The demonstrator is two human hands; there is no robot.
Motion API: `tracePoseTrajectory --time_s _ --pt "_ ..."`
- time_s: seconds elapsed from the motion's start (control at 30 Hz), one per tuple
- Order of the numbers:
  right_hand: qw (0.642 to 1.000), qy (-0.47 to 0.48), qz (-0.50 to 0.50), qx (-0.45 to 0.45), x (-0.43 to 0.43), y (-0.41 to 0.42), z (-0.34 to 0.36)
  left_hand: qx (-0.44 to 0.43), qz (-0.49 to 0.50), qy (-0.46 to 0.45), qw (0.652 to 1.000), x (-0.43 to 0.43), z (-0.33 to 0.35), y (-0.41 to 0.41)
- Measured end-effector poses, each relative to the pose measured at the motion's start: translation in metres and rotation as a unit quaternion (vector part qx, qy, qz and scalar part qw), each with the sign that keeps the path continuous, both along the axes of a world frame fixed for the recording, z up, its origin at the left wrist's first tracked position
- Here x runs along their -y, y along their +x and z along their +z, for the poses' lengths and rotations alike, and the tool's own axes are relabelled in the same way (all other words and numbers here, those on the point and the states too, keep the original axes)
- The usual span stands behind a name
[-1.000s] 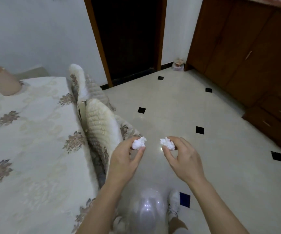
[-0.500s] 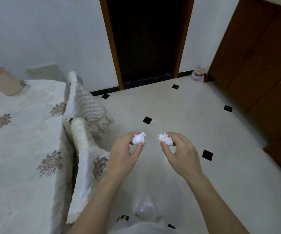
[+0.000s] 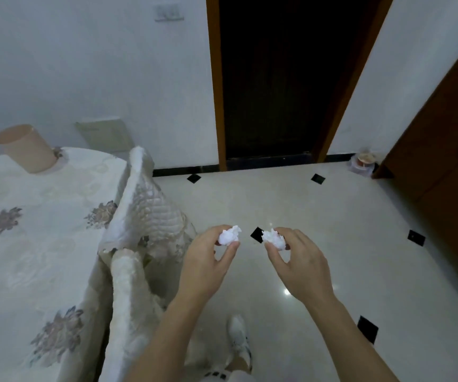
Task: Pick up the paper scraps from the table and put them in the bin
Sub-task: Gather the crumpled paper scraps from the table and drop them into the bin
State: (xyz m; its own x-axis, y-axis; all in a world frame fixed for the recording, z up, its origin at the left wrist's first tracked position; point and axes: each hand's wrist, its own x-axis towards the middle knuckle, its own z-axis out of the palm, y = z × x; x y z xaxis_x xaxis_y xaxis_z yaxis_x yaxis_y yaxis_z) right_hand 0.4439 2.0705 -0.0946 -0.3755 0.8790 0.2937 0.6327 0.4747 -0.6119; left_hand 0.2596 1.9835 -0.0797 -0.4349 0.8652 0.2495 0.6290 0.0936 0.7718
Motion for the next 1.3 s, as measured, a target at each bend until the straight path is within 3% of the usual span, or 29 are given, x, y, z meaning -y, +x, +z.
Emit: tracePoseTrajectory --time_s 0.27,0.63,1.07,1.3 --pt "0.999 0.016 0.037 0.018 -0.149 -0.102 0.017 -0.009 0.026 -0.005 1.0 -0.143 0.009 -0.1" --pt "0.995 -0.007 0.091 0.042 -0.297 -0.21 0.002 0.015 0.095 -0.011 0.995 -0.266 -0.002 -0.197" --pt "0.974 -0.025 0.224 0.031 -0.54 -0.395 0.005 0.0 0.213 -0.033 0.976 -0.478 0.013 -0.344" --pt "0.953 -0.022 0.302 0.028 -0.615 -0.487 0.021 0.013 0.29 -0.027 0.956 -0.531 0.024 -0.405"
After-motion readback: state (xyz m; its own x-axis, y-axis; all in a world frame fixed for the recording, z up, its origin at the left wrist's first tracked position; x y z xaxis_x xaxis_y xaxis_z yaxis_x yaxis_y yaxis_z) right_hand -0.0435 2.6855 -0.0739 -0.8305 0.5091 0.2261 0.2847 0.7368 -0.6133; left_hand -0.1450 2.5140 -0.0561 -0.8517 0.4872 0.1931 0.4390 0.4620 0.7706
